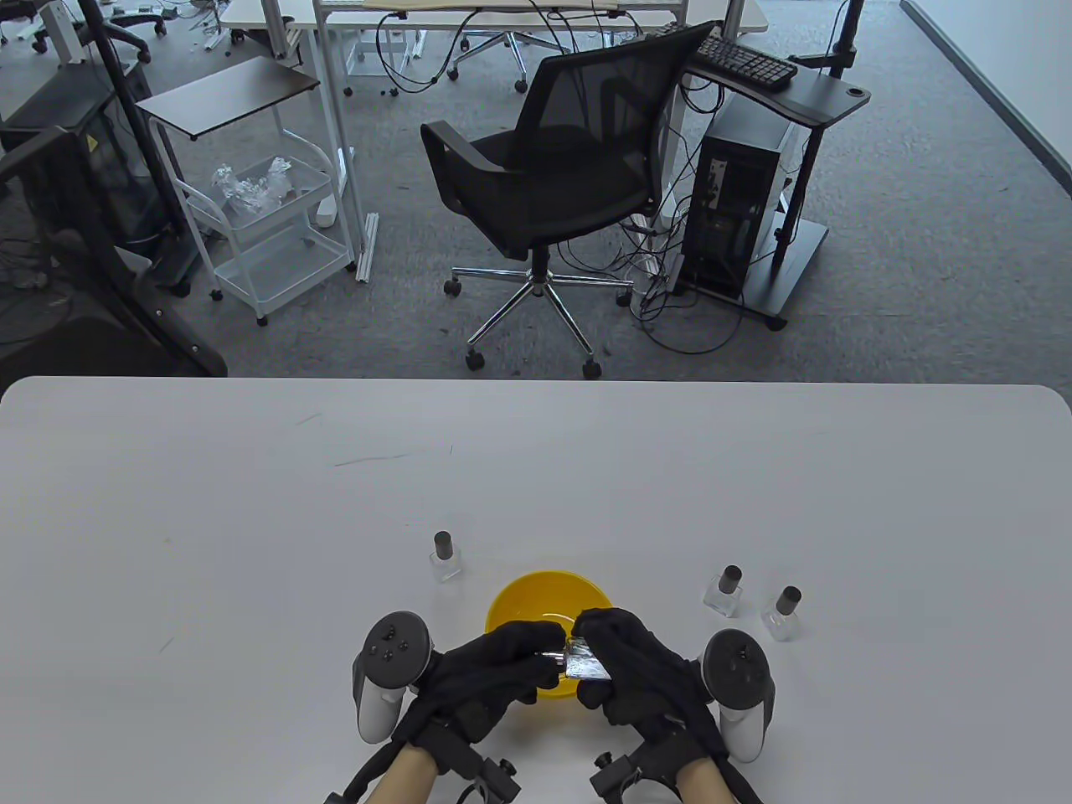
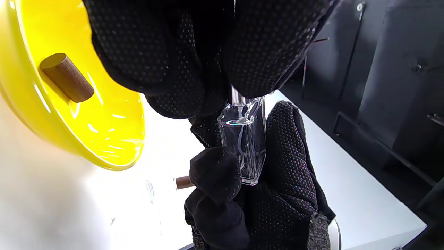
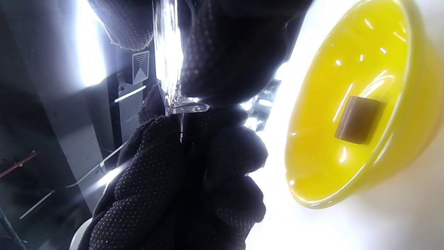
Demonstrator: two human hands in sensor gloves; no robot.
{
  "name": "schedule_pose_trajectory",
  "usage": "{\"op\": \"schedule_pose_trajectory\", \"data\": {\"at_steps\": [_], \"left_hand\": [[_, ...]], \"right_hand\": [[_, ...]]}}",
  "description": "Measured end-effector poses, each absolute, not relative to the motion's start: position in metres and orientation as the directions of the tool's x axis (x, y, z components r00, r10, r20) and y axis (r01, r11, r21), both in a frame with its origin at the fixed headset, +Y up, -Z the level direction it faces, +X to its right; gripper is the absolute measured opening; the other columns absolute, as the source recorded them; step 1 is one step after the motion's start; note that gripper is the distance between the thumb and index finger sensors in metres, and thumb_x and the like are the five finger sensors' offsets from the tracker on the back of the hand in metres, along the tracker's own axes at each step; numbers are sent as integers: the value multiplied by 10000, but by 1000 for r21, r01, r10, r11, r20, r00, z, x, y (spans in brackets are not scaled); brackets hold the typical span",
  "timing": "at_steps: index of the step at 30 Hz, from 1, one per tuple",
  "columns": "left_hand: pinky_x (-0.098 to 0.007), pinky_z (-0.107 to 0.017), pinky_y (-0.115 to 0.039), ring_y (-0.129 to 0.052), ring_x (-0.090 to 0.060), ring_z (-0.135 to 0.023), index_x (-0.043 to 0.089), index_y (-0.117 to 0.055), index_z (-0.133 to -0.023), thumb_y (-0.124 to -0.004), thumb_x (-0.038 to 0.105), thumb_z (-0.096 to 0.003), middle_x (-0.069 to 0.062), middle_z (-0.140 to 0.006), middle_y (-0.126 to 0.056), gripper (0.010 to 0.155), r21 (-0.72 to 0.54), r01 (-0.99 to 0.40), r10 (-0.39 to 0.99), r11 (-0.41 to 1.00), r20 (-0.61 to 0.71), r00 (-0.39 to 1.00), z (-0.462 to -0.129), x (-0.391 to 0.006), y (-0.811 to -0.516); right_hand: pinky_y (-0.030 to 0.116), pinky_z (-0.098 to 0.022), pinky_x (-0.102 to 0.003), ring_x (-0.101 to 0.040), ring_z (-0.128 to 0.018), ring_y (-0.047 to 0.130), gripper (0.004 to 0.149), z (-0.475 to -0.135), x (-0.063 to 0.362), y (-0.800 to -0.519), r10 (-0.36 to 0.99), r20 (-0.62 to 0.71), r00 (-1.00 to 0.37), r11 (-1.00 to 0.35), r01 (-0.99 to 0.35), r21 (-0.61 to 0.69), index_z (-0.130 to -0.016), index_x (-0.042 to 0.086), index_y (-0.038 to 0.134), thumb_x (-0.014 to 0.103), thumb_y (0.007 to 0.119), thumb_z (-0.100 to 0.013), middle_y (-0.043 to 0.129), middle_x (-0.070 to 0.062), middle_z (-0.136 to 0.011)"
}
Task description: Assemble perfume bottles from components
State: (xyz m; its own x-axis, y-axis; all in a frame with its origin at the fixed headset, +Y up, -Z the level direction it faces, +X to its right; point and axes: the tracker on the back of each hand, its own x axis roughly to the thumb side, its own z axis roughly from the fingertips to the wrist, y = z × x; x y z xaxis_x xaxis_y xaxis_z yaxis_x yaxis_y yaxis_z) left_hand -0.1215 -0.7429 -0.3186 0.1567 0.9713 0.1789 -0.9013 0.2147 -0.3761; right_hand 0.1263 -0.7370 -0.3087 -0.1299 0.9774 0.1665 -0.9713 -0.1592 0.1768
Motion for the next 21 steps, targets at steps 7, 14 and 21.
{"op": "schedule_pose_trajectory", "data": {"at_steps": [7,14,21], "left_hand": [[-320,-528,-869,-944,-258,-754,380,-877,-796,-889,254,-477,7,-941,-875,343,-339,-910,962,237,215,170,-315,-119,-740],[-292,-555,-864,-939,-200,-788,433,-908,-711,-919,221,-458,146,-910,-883,330,-291,-922,953,254,237,188,-314,-120,-739],[-301,-555,-862,-945,-192,-779,448,-922,-710,-938,227,-452,157,-883,-912,340,-290,-924,954,247,240,180,-313,-120,-738]], "right_hand": [[845,-119,-190,-203,-342,988,472,-308,127,-738,981,149,-125,-150,-974,170,-948,51,682,408,681,-639,922,-133,-764],[852,-117,-180,-197,-343,992,479,-309,126,-742,997,49,-60,-69,-975,213,-953,29,675,400,666,-650,924,-145,-746],[854,-120,-178,-191,-344,993,479,-309,126,-742,997,53,-60,-70,-975,209,-954,28,675,399,663,-651,927,-142,-738]]}}
